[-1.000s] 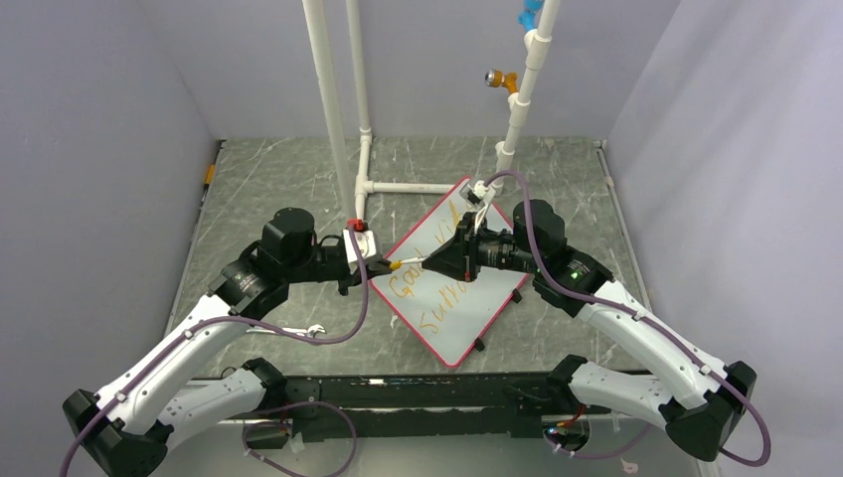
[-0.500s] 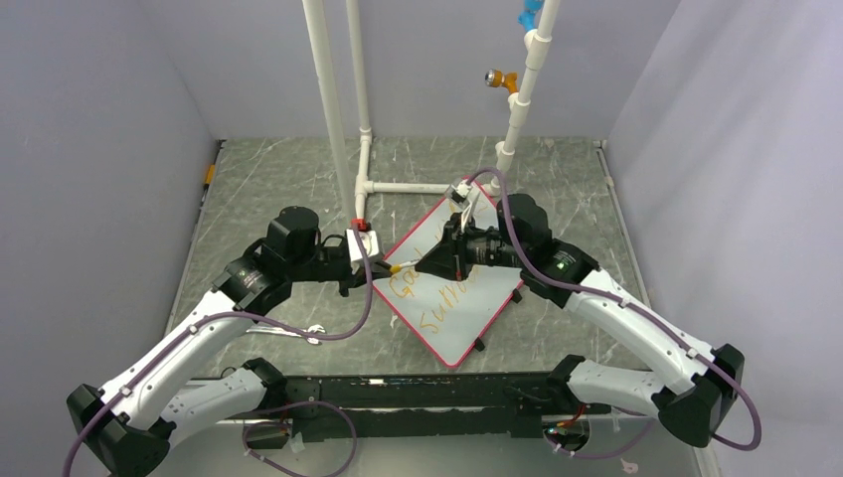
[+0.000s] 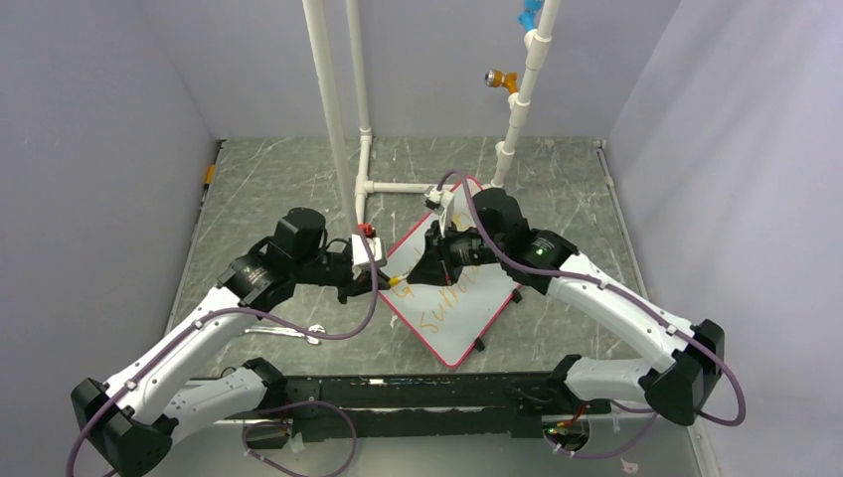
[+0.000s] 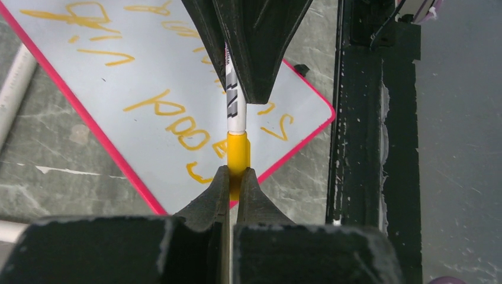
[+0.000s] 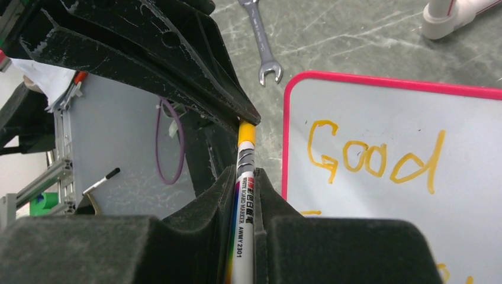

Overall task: Write a sentence on the whiteboard
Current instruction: Insert the whiteboard marker without the cap into the pen cap.

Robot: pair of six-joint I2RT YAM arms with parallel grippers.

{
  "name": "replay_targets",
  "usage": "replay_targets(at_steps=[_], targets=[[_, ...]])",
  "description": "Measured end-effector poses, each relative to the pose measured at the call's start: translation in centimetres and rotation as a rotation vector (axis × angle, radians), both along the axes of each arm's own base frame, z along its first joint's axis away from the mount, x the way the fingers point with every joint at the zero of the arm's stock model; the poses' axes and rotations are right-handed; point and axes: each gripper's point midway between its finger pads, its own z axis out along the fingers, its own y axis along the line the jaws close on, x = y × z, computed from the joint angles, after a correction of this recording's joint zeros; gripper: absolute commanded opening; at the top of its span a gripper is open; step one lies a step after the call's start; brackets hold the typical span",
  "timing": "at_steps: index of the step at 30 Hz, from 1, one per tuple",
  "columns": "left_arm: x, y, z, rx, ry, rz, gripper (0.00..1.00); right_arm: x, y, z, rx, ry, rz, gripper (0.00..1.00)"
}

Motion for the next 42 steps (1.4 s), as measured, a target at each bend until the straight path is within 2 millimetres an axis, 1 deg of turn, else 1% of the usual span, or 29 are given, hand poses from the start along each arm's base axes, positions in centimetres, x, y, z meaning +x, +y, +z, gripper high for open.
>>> replay_targets(at_steps=[6,12,25,34,42], targets=[[-0.5,0.5,-0.9,0.032,0.041,0.007,0.00,-0.4,0.7,-0.8,-0.030,0.003,0.015,0.00],[-0.2,1.2,-1.0,0.042,0.020,0.053,0.00,-0.1,1.4,-0.9,-0.028,0.035,-0.011,0.00],[-0.2,2.9,-1.4,0.076,0.003,0.128,0.00,-0.2,3.9,-1.2,-0.066,0.095,-0.034,0.00],[-1.3,4.3,-3.8,0.158,0.083,0.149,0.00,-1.3,5.8,-3.3,-0.143,0.104,-0.014,0.00],[-1.4,4.4,-4.0,0.166,0.089,0.153,0.00,-1.3,6.0,-3.5,-0.152,0.101,-0.018,0.00]])
